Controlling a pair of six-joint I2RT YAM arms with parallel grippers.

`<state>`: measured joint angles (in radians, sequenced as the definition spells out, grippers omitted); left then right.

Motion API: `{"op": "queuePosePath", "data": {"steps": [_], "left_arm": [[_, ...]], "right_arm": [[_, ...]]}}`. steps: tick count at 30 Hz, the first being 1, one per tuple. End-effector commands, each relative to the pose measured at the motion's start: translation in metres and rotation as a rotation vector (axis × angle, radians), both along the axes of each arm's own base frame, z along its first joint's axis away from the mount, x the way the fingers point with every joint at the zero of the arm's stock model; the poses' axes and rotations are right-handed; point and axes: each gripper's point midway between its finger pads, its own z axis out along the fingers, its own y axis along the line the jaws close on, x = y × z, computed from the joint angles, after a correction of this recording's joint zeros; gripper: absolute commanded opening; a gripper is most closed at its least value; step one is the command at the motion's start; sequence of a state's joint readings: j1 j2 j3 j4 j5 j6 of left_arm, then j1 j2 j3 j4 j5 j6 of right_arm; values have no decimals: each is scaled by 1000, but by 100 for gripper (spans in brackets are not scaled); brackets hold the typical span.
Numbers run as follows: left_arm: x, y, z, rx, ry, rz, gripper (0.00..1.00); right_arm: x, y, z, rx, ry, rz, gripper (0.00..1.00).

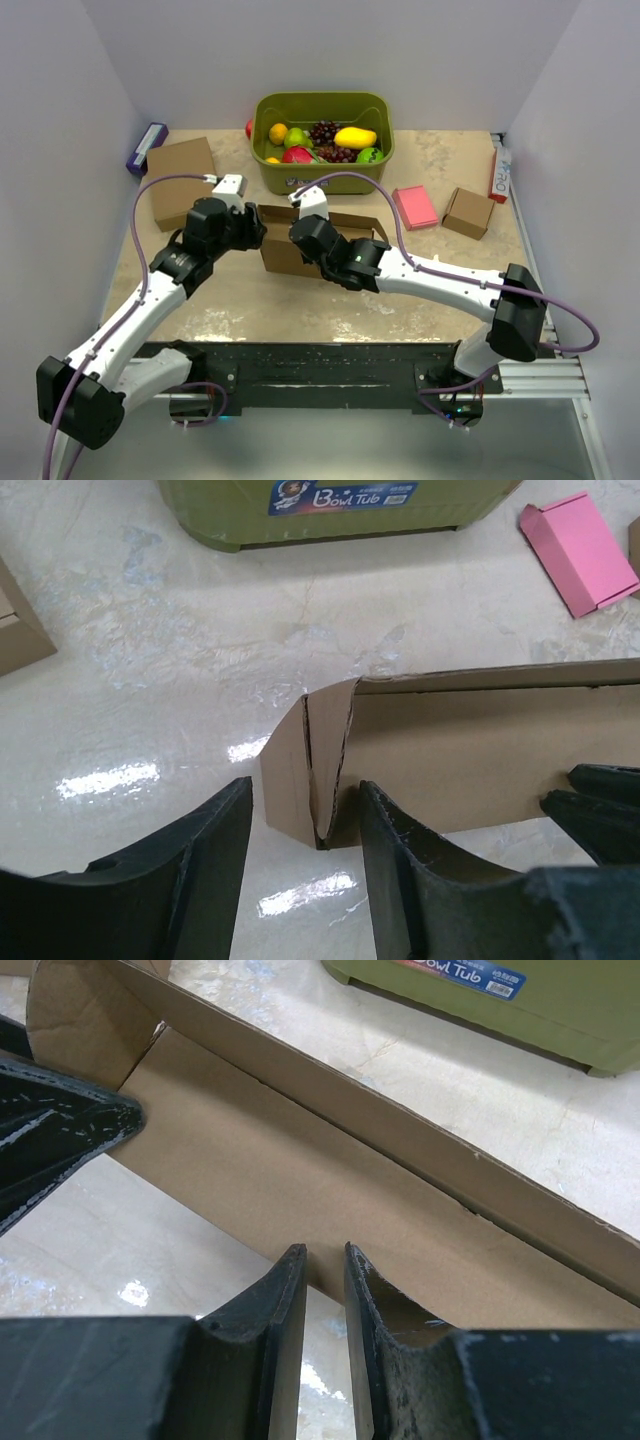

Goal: Fold the paper box

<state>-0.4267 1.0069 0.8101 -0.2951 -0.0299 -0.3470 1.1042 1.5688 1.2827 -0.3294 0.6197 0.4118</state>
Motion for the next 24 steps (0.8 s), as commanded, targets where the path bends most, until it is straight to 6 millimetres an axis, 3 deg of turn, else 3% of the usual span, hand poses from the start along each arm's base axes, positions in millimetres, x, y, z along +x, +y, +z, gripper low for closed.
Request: {"op": "queuePosePath", "data": {"steps": [1, 4, 17, 24], "left_arm": [[0, 5, 22, 13, -55, 8, 53], [1, 4, 31, -1, -80, 6, 53], [6, -3, 55, -48, -157, -15, 33], [7, -5, 50, -41, -149, -24, 22]], "right_arm": [[-10, -18, -45, -156, 100, -5, 24], [-11, -18, -46, -159, 104, -4, 24], [-12, -17, -49, -171, 113, -2, 24], [-11, -15, -51, -173, 117, 3, 24]]}}
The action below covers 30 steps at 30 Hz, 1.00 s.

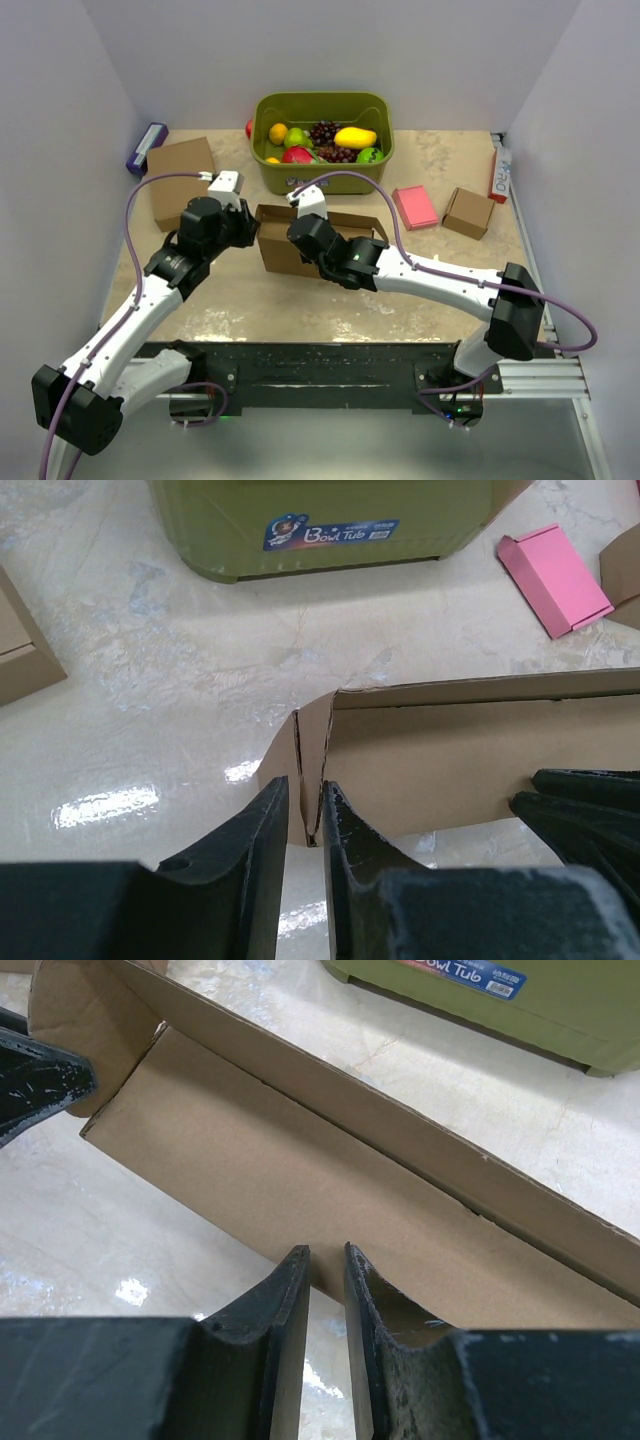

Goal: Fold the paper box

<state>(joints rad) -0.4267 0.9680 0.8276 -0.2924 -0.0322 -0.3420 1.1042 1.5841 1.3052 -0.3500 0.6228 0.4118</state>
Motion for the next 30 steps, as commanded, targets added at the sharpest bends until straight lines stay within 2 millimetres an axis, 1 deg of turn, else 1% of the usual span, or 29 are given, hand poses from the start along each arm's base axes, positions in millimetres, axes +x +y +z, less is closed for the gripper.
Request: {"op": "queuePosePath", "data": {"steps": [1, 2, 7, 8, 10, 15, 22, 25, 30], "left_arm": [[7, -6, 27, -20, -85, -25, 21], [7, -7, 27, -23, -84, -29, 17], [6, -9, 19, -32, -63, -30, 7], [4, -12, 18, -42, -55, -51, 4], [3, -14, 15, -53, -49, -56, 1], [1, -16, 10, -63, -34, -61, 0], [-2, -6, -10, 15, 7, -47, 0], [-1, 3, -18, 68, 16, -26, 0], [-4, 4, -26, 101, 22, -53, 0]], "right_arm": [[-13, -16, -51, -160, 114, 4, 24], [-13, -16, -52, -161, 116, 5, 24], [-12, -16, -53, -164, 118, 6, 24], [-12, -16, -53, -161, 119, 6, 24], [-12, -16, -53, -163, 120, 6, 24], [-13, -16, -54, -165, 120, 8, 24], [-14, -16, -52, -157, 120, 11, 24], [-14, -17, -52, -157, 119, 12, 24], [-14, -16, -51, -152, 120, 13, 24]]}}
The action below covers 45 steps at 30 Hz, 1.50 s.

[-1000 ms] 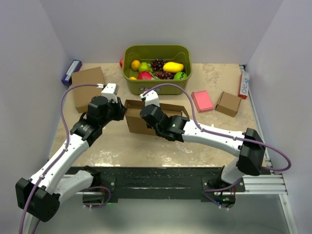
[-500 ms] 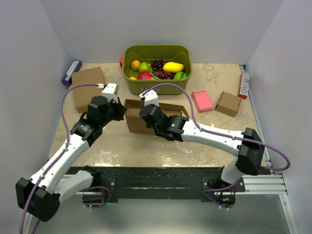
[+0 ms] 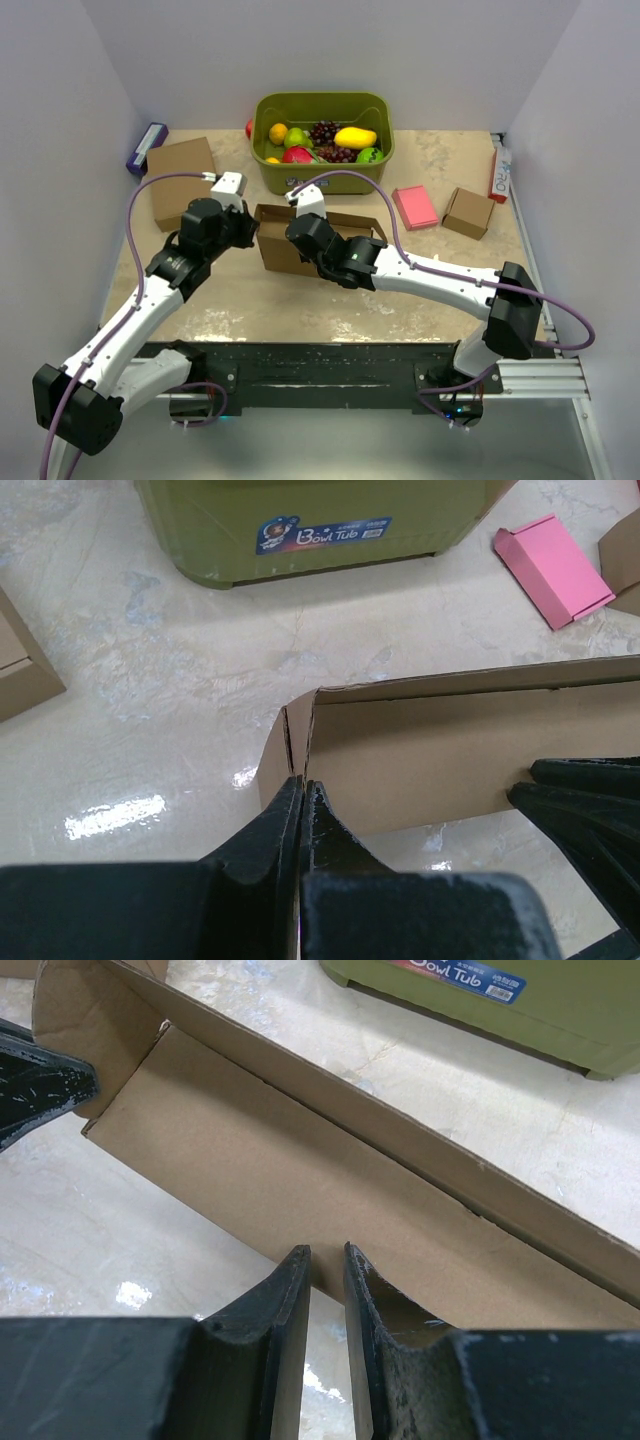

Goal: Fold the paper box

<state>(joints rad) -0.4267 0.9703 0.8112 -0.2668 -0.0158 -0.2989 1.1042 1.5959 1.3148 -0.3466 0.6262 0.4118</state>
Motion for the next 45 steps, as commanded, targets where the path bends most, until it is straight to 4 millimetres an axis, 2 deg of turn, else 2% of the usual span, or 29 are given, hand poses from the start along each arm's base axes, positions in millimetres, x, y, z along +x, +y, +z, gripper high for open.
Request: {"op": "queuePosePath", "data": {"steps": [1, 9, 18, 21, 27, 32, 34, 35, 37, 38, 40, 42, 45], "left_arm": [[-6, 4, -24, 72, 43, -27, 0], [-11, 1, -39, 86, 75, -45, 0], [-17, 19, -49, 167, 92, 12, 0], [-18, 18, -51, 164, 96, 4, 0], [-13, 11, -37, 124, 71, 0, 0], [-7, 8, -21, 101, 45, 2, 0], [-6, 6, -17, 96, 39, 1, 0], [-6, 6, -18, 96, 41, -1, 0], [-5, 5, -16, 95, 39, -1, 0], [-5, 5, -17, 98, 42, -3, 0], [-5, 5, -19, 100, 46, -5, 0], [-5, 4, -20, 101, 48, -8, 0], [-5, 3, -19, 98, 45, -11, 0]], "right_arm": [[-16, -17, -51, -152, 124, 19, 24], [-17, -16, -51, -147, 128, 22, 24], [-16, -17, -49, -152, 123, 17, 23], [-16, -19, -47, -152, 124, 10, 25], [-20, -19, -15, -104, 115, 23, 49], [-36, -20, 19, -15, 140, 84, 59], [-42, -29, 27, -14, 151, 85, 63], [-44, -37, 38, 7, 140, 69, 64], [-47, -57, 43, -21, 138, 31, 67], [-46, -79, 50, -33, 132, -19, 68], [-43, -102, 57, -39, 127, -68, 70], [-35, -140, 66, -35, 108, -157, 72], [-24, -174, 68, -30, 92, -236, 75]]}}
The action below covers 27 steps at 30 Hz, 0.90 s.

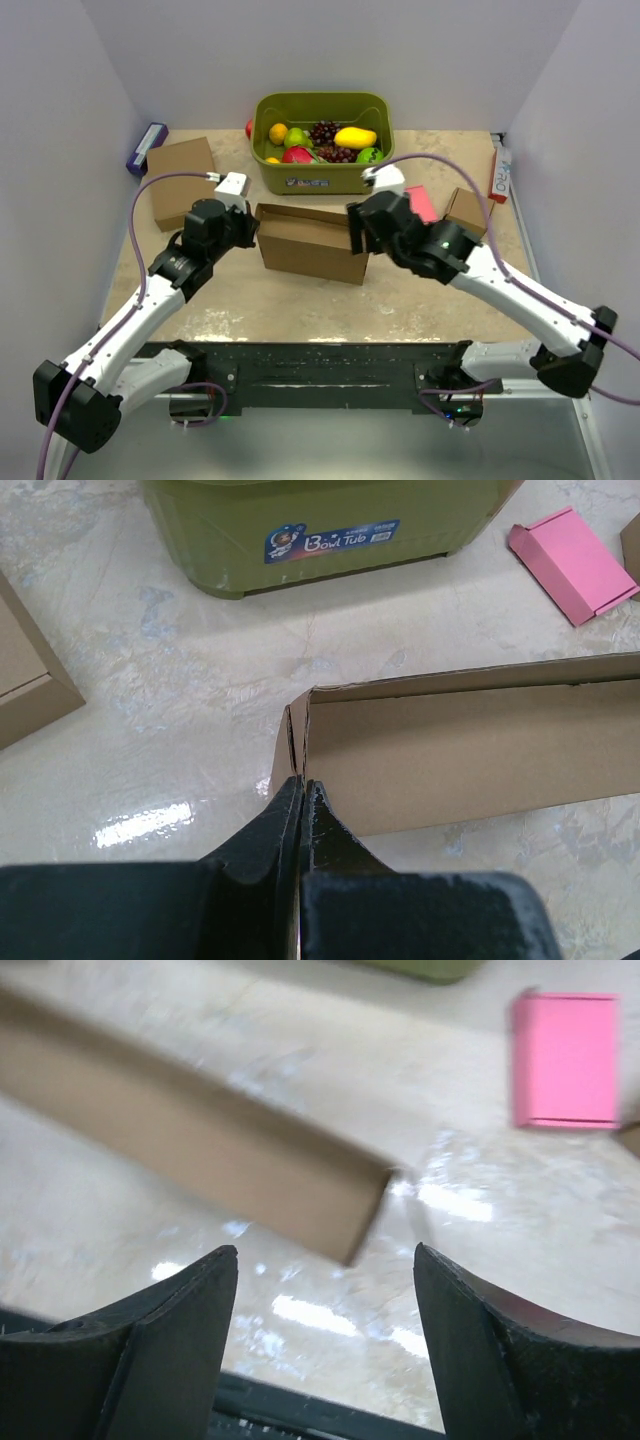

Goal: Fold the paper box

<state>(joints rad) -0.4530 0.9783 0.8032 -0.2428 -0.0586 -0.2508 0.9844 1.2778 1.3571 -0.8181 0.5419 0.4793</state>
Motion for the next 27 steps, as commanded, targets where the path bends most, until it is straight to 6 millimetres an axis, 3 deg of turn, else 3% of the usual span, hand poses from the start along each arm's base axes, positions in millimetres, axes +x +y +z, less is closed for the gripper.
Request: {"op": "queuePosePath", "data": {"steps": [1, 2, 5, 13, 19, 27], "left_arm": [[-8, 3, -17, 45, 78, -6, 0], [-8, 2, -17, 44, 77, -7, 0], [-7, 1, -16, 45, 79, -8, 0], [-8, 1, -15, 44, 79, -6, 0], [-7, 0, -16, 46, 85, -10, 0], [-6, -1, -14, 47, 82, -11, 0]], "right_arm": [[10, -63, 8, -35, -26, -156, 75], [17, -73, 6, -46, -28, -184, 75], [26, -78, -7, -47, -3, -183, 74], [32, -67, -31, -44, 53, -134, 65], [30, -63, -27, -4, 56, -120, 61], [23, -59, -8, 60, 36, -98, 62]]}}
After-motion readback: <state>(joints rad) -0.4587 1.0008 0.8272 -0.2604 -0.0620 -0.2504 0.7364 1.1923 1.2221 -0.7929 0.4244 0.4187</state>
